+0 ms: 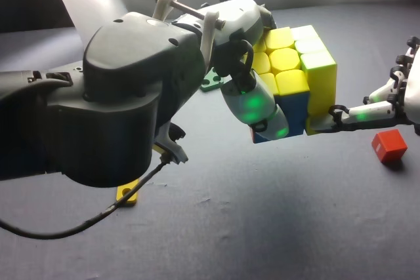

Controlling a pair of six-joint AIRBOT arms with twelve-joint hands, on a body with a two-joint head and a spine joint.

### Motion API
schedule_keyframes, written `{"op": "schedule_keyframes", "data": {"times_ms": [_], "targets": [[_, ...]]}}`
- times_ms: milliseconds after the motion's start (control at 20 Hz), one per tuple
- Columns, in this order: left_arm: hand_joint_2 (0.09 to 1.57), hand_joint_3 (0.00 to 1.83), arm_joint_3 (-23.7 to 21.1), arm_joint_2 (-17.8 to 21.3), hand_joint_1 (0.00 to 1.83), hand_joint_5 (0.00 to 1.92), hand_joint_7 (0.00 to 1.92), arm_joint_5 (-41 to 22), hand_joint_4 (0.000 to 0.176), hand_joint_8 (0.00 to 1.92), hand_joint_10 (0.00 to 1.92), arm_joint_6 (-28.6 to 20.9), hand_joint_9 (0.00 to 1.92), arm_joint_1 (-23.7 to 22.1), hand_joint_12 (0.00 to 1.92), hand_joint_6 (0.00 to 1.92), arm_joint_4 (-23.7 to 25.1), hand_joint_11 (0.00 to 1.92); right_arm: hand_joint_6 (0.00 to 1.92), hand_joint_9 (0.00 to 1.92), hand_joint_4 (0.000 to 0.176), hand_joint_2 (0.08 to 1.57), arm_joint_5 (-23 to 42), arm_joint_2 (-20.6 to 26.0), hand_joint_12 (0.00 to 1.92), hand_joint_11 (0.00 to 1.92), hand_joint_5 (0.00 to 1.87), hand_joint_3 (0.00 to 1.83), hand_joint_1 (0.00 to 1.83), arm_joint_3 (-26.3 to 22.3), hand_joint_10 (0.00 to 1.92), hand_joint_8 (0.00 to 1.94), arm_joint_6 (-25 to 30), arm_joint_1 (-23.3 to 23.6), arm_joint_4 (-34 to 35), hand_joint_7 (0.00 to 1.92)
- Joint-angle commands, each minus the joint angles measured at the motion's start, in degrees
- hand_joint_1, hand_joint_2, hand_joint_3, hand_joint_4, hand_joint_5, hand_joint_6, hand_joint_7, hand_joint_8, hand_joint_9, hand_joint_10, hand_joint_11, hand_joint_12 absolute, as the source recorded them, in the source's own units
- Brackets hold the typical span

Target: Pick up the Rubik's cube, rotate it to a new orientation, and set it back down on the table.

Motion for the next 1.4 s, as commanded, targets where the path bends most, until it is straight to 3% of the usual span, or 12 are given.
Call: {"op": "schedule_keyframes", "data": {"times_ms": [0, 250, 300, 350, 600, 800, 900, 950, 1150, 1250, 1350], "targets": [[1.19, 0.00, -0.26, -0.03, 1.35, 0.90, 0.80, 0.73, 0.000, 1.25, 1.50, -0.96, 0.67, -1.31, 1.32, 1.05, 4.06, 0.42, 0.00, 0.90, 0.122, 1.36, -3.40, 0.03, 1.92, 0.98, 0.08, 0.00, 1.32, 0.39, 1.92, 1.57, -0.79, 0.29, 0.47, 0.68], [1.20, 0.00, -0.23, -0.03, 1.35, 0.87, 0.79, 0.73, 0.000, 1.27, 1.50, -0.96, 0.69, -1.33, 1.23, 1.08, 4.06, 0.47, 0.00, 0.91, 0.125, 1.36, -3.91, -0.20, 1.92, 1.00, 0.09, 0.00, 1.32, 0.42, 1.92, 1.58, -1.40, -0.01, 0.46, 0.68], [1.17, 0.00, -0.23, -0.02, 1.36, 0.90, 0.84, 0.73, 0.000, 1.19, 1.44, -0.96, 0.73, -1.33, 1.20, 1.05, 4.06, 0.52, 0.00, 0.92, 0.116, 1.36, -4.32, -0.40, 1.92, 0.98, 0.03, 0.00, 1.32, 0.46, 1.92, 1.58, -1.88, -0.20, 0.46, 0.68], [1.18, 0.00, -0.23, -0.02, 1.35, 0.90, 0.85, 0.73, 0.000, 1.18, 1.46, -0.96, 0.71, -1.33, 1.24, 1.06, 4.06, 0.48, 0.00, 0.93, 0.119, 1.36, -4.66, -0.58, 1.92, 0.96, 0.02, 0.00, 1.32, 0.55, 1.92, 1.57, -2.23, -0.35, 0.46, 0.68], [1.18, 0.00, -0.20, -0.02, 1.35, 0.88, 0.81, 0.73, 0.000, 1.25, 1.47, -0.96, 0.71, -1.32, 1.22, 1.07, 4.06, 0.50, 0.00, 0.92, 0.114, 1.37, -4.88, -1.04, 1.92, 0.97, 0.05, 0.00, 1.32, 0.83, 1.92, 1.59, -2.33, -0.53, 0.45, 0.67], [1.19, 0.00, -0.21, -0.02, 1.35, 0.87, 0.82, 0.74, 0.000, 1.23, 1.44, -0.96, 0.71, -1.32, 1.26, 1.12, 4.06, 0.46, 0.00, 0.92, 0.087, 1.38, -5.50, -1.57, 1.92, 0.95, 0.05, 0.00, 1.31, 0.89, 1.92, 1.62, -2.54, -0.62, 0.45, 0.65], [1.23, 0.00, -0.21, -0.02, 1.33, 0.82, 0.71, 0.74, 0.000, 1.42, 1.57, -0.96, 0.62, -1.32, 1.36, 1.16, 4.06, 0.39, 0.01, 0.92, 0.083, 1.38, -5.66, -1.80, 1.92, 0.94, 0.04, 0.00, 1.31, 0.95, 1.92, 1.62, -2.59, -0.67, 0.45, 0.65], [1.21, 0.00, -0.21, -0.01, 1.34, 0.86, 0.74, 0.74, 0.000, 1.39, 1.54, -0.96, 0.64, -1.32, 1.34, 1.07, 4.06, 0.43, 0.00, 0.95, 0.078, 1.39, -5.75, -1.89, 1.92, 0.99, 0.04, 0.00, 1.31, 0.97, 1.92, 1.66, -2.60, -0.69, 0.45, 0.63], [1.19, 0.00, -0.21, 0.00, 1.35, 0.87, 0.80, 0.74, 0.000, 1.25, 1.43, -0.96, 0.71, -1.32, 1.19, 1.14, 4.07, 0.50, 0.00, 0.96, 0.082, 1.40, -6.57, -2.53, 1.92, 1.00, 0.04, 0.00, 1.30, 1.07, 1.92, 1.67, -2.82, -0.95, 0.44, 0.62], [1.18, 0.00, -0.26, 0.00, 1.35, 0.88, 0.84, 0.74, 0.000, 1.18, 1.41, -0.94, 0.73, -1.32, 1.20, 1.13, 4.08, 0.53, 0.00, 0.94, 0.068, 1.39, -6.82, -2.89, 1.92, 0.97, 0.04, 0.00, 1.31, 1.35, 1.92, 1.64, -2.83, -1.18, 0.44, 0.64], [1.19, 0.00, -0.25, 0.00, 1.35, 0.87, 0.81, 0.74, 0.000, 1.23, 1.45, -0.93, 0.70, -1.32, 1.25, 1.14, 4.08, 0.50, 0.00, 0.93, 0.074, 1.38, -7.08, -3.26, 1.92, 0.94, 0.05, 0.00, 1.31, 1.74, 1.92, 1.63, -2.83, -1.42, 0.44, 0.65]]}}
